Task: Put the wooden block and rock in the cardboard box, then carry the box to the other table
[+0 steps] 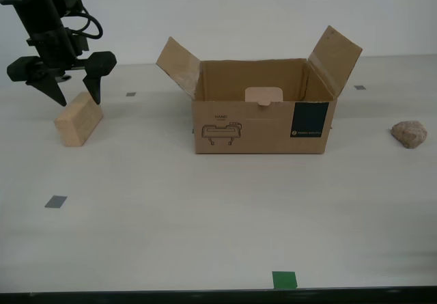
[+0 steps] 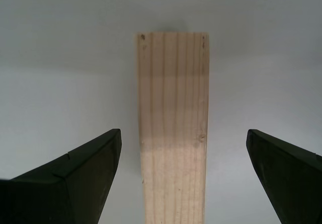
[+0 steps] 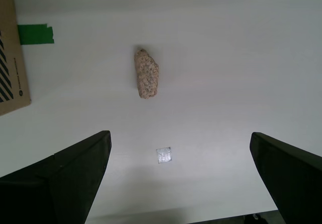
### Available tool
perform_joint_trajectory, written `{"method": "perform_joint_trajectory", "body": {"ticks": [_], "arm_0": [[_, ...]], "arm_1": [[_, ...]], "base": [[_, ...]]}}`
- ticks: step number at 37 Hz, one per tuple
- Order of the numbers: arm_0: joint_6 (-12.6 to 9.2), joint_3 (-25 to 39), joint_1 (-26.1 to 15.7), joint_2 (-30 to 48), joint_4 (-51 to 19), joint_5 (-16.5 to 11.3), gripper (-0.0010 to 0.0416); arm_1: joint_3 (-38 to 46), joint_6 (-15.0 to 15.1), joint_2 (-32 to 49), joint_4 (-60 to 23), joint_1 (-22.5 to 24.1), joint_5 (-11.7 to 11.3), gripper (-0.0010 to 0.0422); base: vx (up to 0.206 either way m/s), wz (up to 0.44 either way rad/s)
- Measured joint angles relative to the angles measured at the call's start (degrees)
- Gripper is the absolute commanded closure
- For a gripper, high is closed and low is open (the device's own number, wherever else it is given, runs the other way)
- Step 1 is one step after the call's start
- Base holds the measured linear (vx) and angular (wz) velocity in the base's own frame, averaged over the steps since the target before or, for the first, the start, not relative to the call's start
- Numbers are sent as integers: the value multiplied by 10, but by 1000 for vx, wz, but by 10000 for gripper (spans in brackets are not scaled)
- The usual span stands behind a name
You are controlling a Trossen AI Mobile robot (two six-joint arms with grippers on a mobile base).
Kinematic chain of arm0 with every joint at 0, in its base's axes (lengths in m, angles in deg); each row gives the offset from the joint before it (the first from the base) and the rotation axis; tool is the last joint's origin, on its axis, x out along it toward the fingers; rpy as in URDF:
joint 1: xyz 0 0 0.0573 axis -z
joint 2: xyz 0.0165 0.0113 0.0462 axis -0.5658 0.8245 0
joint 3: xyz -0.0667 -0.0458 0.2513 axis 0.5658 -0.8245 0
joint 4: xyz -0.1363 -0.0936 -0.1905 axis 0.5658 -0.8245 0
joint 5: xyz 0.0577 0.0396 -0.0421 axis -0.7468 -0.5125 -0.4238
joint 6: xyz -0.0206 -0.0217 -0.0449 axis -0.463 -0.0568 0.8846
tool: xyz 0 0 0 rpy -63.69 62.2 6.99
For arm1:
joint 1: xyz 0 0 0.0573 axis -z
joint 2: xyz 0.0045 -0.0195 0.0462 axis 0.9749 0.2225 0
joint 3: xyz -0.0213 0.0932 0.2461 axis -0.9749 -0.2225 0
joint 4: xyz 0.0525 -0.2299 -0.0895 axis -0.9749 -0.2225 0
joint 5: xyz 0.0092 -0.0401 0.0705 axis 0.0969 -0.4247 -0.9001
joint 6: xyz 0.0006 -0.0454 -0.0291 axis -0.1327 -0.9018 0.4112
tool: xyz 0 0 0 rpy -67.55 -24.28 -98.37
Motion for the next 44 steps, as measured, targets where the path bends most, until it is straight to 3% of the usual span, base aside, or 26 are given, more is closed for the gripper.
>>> {"method": "perform_joint_trajectory", "body": {"ticks": [21,28,34,44], "arm_0": [[16,-1,0,141,59,-16,18],[26,-29,0,151,124,-18,19],[26,-62,0,151,160,-39,18],[26,-103,0,151,205,-40,19]], "arm_1": [[0,0,0,1,0,0,73],[0,-2,0,2,0,0,73],[0,-2,0,2,0,0,73],[0,-7,0,2,0,0,73]], "base": [[0,0],[0,0],[0,0],[0,0]]}}
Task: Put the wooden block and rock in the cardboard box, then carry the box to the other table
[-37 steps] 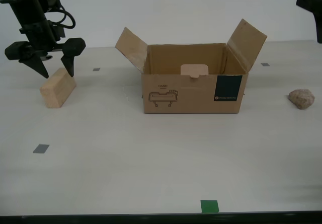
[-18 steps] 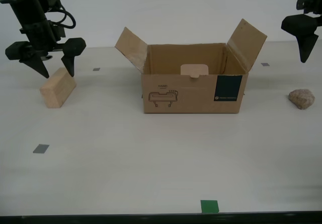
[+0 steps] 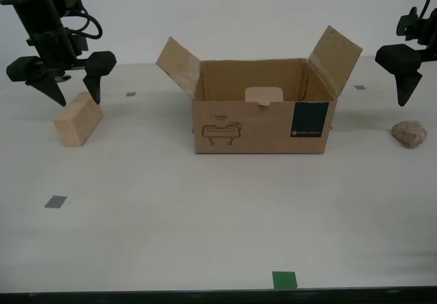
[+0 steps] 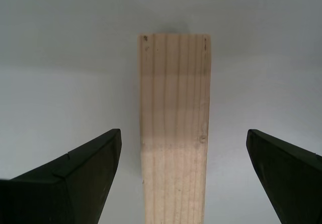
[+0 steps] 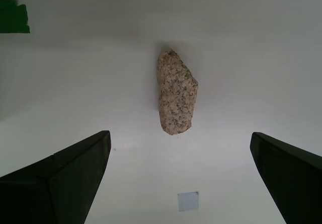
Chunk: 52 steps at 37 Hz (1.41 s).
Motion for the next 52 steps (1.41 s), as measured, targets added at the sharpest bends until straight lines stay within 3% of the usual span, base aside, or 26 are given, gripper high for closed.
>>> {"method": "perform_joint_trajectory", "body": {"ticks": [19,31,52], "arm_0": [[-2,-61,-1,3,108,0,19],[-2,-54,0,88,123,0,42],[-2,-39,-1,94,136,0,78]], "arm_1": [[0,0,0,0,0,0,73],[0,0,0,2,0,0,73],[0,5,0,15,-1,0,73]], "base": [[0,0],[0,0],[0,0]]}}
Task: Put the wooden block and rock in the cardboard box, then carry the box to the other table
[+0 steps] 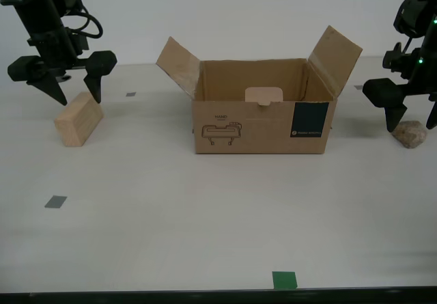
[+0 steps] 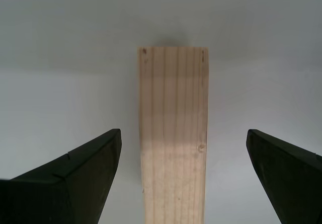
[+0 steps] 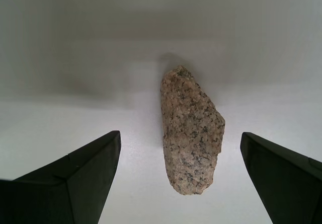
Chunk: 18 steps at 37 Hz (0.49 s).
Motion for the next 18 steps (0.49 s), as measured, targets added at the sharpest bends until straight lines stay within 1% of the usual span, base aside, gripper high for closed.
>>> {"method": "perform_joint_trajectory", "body": {"ticks": [8,15,18], "arm_0": [[0,0,0,0,-4,0,86],[0,-1,0,0,-7,0,87],[0,-4,0,0,-9,0,87]], "arm_1": [[0,0,7,3,0,-10,73],[-1,4,53,4,0,-11,74],[-1,4,68,16,0,-11,73]], "base": [[0,0],[0,0],[0,0]]}}
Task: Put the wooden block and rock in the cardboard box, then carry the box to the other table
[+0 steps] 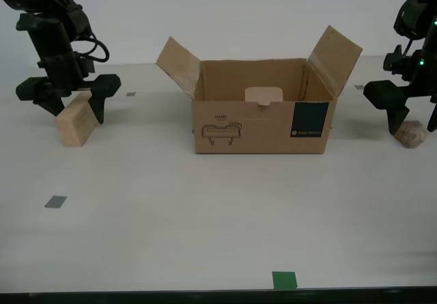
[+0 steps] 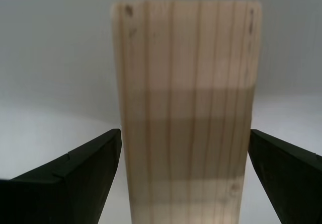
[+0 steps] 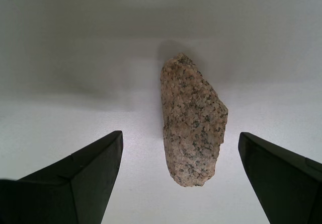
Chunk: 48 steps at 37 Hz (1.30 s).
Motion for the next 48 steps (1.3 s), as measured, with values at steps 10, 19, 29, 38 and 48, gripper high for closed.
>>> {"method": "perform_joint_trajectory", "body": {"ticks": [10,19,29,38,48], "arm_0": [[0,-4,0,0,0,0,92],[0,-4,0,0,3,0,111],[3,-7,0,0,27,0,121],[4,-25,0,0,48,0,93],[14,-27,0,9,47,9,111]], "arm_1": [[1,0,17,12,0,-2,73],[1,1,17,20,0,-2,73],[1,1,17,20,0,-2,73],[1,0,17,20,0,-2,73],[1,0,17,19,1,-2,73]], "base": [[0,0],[0,0],[0,0],[0,0],[0,0]]}}
